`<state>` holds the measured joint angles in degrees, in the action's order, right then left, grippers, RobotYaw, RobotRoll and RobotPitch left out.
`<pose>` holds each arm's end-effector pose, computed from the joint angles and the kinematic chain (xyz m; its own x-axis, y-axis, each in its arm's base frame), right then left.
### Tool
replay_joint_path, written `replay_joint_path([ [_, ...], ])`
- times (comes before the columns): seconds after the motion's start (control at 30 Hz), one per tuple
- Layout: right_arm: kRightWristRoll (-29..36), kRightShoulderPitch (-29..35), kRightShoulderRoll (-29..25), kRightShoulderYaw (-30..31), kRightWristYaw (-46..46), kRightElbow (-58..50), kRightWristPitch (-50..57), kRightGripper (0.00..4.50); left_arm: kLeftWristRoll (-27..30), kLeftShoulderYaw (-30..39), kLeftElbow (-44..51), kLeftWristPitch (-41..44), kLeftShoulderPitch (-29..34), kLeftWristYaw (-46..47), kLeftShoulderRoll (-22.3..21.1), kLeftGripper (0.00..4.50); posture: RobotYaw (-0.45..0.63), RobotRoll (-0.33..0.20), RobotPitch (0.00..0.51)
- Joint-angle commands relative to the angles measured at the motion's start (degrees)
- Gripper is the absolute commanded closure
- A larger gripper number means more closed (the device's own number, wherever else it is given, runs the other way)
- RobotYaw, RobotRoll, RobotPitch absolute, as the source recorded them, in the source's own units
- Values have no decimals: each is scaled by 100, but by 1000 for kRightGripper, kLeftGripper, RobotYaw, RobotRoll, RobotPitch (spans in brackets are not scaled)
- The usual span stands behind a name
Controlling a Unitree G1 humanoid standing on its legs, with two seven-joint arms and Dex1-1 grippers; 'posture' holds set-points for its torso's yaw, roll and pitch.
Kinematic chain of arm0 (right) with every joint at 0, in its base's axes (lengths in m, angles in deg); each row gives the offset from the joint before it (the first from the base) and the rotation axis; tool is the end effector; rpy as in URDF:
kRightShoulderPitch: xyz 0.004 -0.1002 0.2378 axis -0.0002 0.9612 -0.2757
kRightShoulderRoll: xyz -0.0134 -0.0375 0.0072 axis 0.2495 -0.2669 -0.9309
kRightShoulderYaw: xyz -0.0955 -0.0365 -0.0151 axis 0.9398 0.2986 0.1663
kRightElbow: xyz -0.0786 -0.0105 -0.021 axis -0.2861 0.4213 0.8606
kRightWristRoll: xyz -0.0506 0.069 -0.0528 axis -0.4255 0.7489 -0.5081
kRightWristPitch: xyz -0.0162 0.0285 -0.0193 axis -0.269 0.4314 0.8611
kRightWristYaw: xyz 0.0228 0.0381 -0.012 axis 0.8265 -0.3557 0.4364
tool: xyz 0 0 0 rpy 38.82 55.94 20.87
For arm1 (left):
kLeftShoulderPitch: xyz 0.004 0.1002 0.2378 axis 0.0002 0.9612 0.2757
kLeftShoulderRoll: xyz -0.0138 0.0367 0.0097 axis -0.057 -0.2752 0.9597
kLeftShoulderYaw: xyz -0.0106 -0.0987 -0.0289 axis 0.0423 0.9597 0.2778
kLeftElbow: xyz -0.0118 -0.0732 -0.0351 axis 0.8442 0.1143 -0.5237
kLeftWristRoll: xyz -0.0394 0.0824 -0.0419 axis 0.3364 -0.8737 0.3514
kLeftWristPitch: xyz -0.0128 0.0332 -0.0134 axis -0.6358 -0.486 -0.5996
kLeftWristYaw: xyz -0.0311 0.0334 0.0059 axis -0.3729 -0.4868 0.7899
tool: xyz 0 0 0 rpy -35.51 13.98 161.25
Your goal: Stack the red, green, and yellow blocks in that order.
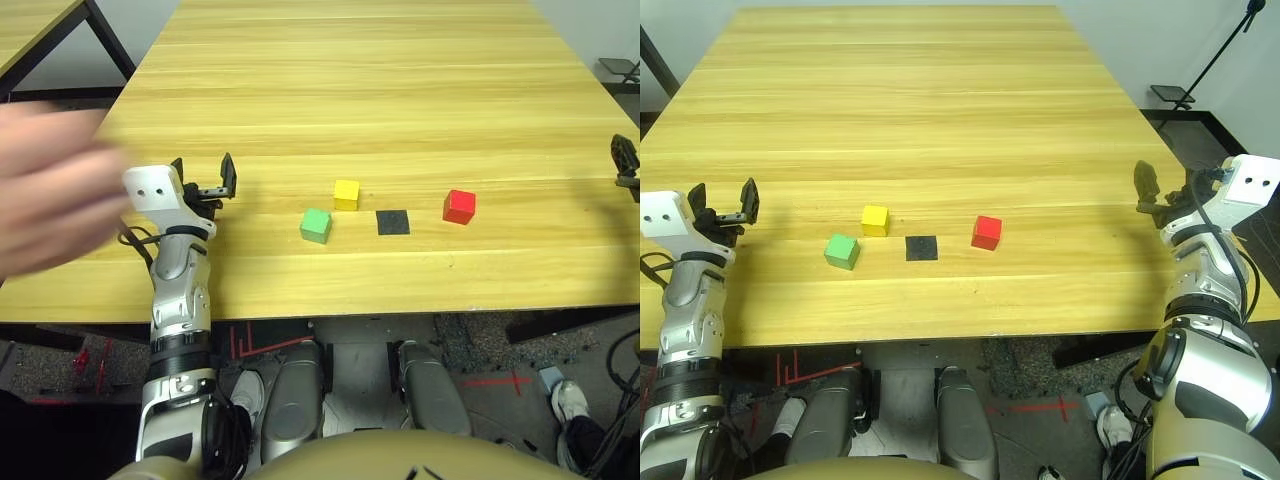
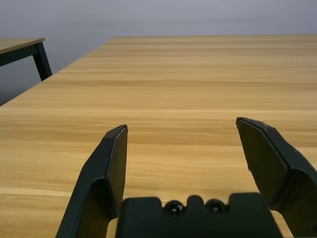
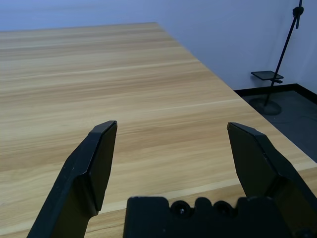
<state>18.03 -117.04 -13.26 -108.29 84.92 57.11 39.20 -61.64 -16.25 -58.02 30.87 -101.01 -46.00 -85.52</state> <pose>0.2553 -0.3858 0.1223 0.9778 -0.1666 0.1272 0.1606 0.9854 0.0563 0.2411 0.2516 0.0833 0.9738 0.1164 0.1956 -0.1137 0.9932 -0.0253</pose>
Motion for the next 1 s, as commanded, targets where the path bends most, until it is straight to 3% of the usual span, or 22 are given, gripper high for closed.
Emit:
replay_joint_path([
  [0.03,-44,126,-22,-46,-143,114,61,0,7,38,-229,-1,24,7,-124,27,147,-118,142],
  [0.2,-220,6,-76,213,136,24,310,0,404,166,355,367,68,-285,-396,27,160,-115,137],
  [0.37,-509,-255,-83,1013,1997,-633,1093,0,1328,-23,1554,1501,44,-1495,-1315,27,205,-131,126],
  [0.57,-699,91,-92,2357,4214,-2626,2100,0,2048,-480,2584,2910,-282,-2229,-2152,27,227,-156,121],
  [0.77,-1211,-451,-44,3299,5024,-2909,2166,0,2208,-1248,2977,3850,-381,-2795,-2529,27,273,-178,119],
  [1.0,-1708,-1113,343,3821,5257,-2201,1709,0,2091,-1546,3162,4090,-438,-2689,-2382,27,343,-197,122],
])
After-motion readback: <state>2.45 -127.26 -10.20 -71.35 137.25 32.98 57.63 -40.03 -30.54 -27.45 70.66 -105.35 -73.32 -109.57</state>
